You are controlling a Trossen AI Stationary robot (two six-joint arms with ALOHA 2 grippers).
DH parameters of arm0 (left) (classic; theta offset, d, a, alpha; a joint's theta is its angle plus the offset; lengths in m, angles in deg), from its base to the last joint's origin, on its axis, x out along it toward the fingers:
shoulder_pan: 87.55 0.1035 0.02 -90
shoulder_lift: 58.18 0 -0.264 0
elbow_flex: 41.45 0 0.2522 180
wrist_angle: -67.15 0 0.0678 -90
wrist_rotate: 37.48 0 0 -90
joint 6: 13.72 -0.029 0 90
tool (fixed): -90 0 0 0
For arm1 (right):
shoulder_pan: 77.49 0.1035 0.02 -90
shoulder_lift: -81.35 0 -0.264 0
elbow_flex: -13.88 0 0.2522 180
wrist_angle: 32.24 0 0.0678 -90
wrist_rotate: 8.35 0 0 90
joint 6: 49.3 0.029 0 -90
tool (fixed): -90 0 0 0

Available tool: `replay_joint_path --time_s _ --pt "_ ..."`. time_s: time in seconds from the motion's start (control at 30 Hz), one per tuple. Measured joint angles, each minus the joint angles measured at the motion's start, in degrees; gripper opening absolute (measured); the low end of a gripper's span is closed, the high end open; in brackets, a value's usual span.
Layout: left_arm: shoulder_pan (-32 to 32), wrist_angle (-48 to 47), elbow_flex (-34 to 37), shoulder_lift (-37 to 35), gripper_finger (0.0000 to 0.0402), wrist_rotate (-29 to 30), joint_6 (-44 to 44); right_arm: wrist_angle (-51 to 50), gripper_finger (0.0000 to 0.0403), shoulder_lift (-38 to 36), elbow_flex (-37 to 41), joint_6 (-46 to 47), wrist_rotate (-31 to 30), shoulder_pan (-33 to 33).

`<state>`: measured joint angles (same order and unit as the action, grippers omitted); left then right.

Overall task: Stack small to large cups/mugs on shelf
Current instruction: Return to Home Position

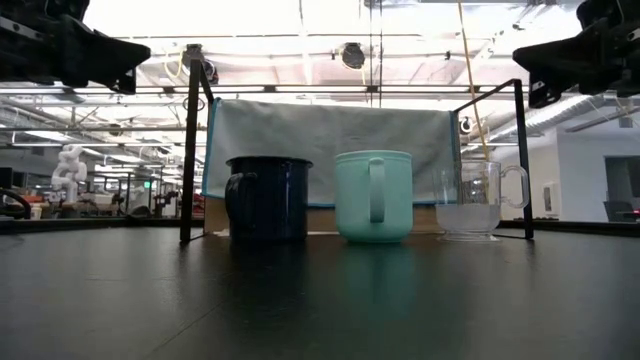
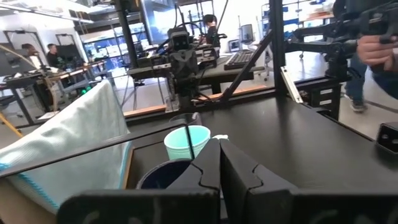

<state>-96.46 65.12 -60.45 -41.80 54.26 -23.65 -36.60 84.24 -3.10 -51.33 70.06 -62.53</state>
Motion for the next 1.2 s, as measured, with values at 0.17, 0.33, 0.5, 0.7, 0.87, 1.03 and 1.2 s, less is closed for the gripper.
replay_joint_path --time_s 0.17,0.33,0.5,0.7,0.87,1.03,1.2 --pt "0.00 0.00 0.00 0.00 0.0006 -0.27 0.11 -1.86 0.0000 0.02 0.00 0.05 1.44 0.00" --pt "0.01 -0.16 0.00 0.00 0.0003 -0.35 1.04 -1.93 0.0000 0.02 0.00 0.02 1.42 0.00" --pt "-0.01 -1.45 0.00 0.00 0.0008 -0.38 1.83 -1.93 0.0000 0.02 0.00 -0.03 1.42 0.00" --pt "-0.02 -1.59 0.00 0.00 0.0022 -0.34 2.53 -0.60 0.0000 0.00 0.02 -0.60 1.39 0.00" --pt "-0.02 -1.64 0.00 0.00 0.0023 -0.34 3.76 -0.62 0.0000 0.00 0.02 -0.60 1.35 0.00" --pt "-0.02 -1.66 0.00 0.00 0.0024 -0.34 4.28 -0.66 0.0000 0.00 0.02 -0.07 1.33 0.00" --pt "-0.01 -1.66 0.00 0.00 0.0024 -0.34 4.28 -0.66 0.0000 0.00 0.02 -0.14 1.29 0.00"
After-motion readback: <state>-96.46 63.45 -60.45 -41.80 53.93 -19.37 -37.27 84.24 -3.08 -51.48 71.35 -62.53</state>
